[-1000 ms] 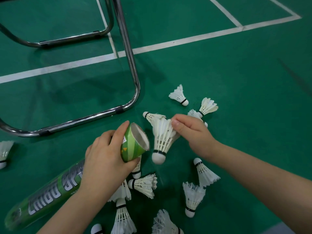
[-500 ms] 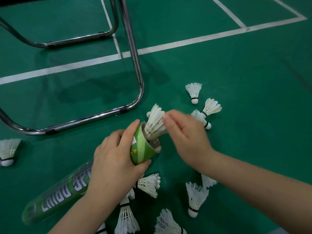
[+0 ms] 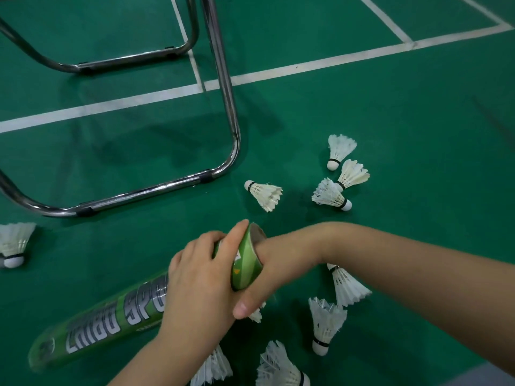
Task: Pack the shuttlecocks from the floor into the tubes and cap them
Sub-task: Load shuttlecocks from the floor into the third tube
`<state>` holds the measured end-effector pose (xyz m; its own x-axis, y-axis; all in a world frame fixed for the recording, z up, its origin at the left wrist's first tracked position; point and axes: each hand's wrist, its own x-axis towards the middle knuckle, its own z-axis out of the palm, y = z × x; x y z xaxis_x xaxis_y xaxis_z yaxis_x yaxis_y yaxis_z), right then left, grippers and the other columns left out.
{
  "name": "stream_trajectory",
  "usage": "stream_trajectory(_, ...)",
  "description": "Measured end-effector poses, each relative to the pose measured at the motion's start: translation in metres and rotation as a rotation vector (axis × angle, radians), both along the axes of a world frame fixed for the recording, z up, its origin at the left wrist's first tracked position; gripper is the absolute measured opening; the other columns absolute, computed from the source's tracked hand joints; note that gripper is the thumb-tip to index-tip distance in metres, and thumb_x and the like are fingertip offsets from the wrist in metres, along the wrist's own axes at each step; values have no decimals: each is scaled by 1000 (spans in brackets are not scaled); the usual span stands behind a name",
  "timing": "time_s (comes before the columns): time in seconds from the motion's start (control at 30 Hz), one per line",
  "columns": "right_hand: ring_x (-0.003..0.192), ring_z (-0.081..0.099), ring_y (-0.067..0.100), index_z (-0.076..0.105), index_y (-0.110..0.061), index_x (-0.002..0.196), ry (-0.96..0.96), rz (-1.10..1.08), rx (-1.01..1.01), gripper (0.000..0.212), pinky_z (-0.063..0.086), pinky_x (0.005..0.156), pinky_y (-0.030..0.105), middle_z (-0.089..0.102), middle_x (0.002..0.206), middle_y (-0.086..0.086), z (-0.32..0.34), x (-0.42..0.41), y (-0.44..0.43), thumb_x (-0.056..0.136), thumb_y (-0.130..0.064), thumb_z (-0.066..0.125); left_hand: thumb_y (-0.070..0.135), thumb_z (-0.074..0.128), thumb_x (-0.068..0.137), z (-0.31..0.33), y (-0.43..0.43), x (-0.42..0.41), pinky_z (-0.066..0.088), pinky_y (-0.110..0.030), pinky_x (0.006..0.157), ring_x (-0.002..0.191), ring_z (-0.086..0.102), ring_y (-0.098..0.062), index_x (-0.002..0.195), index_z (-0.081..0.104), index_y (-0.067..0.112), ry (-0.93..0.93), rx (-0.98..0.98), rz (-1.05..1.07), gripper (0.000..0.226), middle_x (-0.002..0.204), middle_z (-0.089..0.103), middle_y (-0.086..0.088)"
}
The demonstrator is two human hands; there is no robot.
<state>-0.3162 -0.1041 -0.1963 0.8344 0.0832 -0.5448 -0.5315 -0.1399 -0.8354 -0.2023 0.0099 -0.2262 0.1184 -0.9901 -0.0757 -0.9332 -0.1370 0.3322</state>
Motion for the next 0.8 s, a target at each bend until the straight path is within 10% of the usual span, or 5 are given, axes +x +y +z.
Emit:
stream_trajectory(0.17, 56, 56, 5, 59, -19, 71, 0, -751, 126, 34, 44, 55, 19, 60, 64, -6, -16, 9, -1, 91, -44, 50, 47, 79, 58, -3, -13, 10, 41, -42, 89, 106, 52, -24, 140, 30, 32, 14, 22, 89, 96, 114, 54, -2)
stream_trajectory(0.3, 60, 59, 13, 57, -15, 62, 79, -1152, 144, 40, 41, 65, 25, 63, 63, -1, -42, -3, -23, 93, -38, 47, 50, 73, 66, -8, -18, 17, 37, -39, 94, 111, 46, -20, 144, 15, 36, 19, 26, 109, 98, 123, 49, 0)
stream_trajectory(0.5, 90, 52, 18, 61, -21, 97, 267, -1196, -267, 10, 43, 80, 28, 58, 95, -2, -110, -17, -51, 89, -24, 54, 50, 70, 70, -15, -19, 21, 36, -39, 97, 113, 44, -19, 145, 11, 35, 9, 38, 119, 97, 124, 47, 0)
stream_trajectory(0.8, 75, 48, 8, 50, -17, 66, 61, -1216, -94, 22, 36, 66, 19, 52, 75, -10, -124, 15, -67, 85, -10, 59, 51, 68, 71, -20, -17, 19, 35, -38, 96, 114, 43, -19, 145, 10, 35, 10, 41, 98, 95, 125, 47, 0)
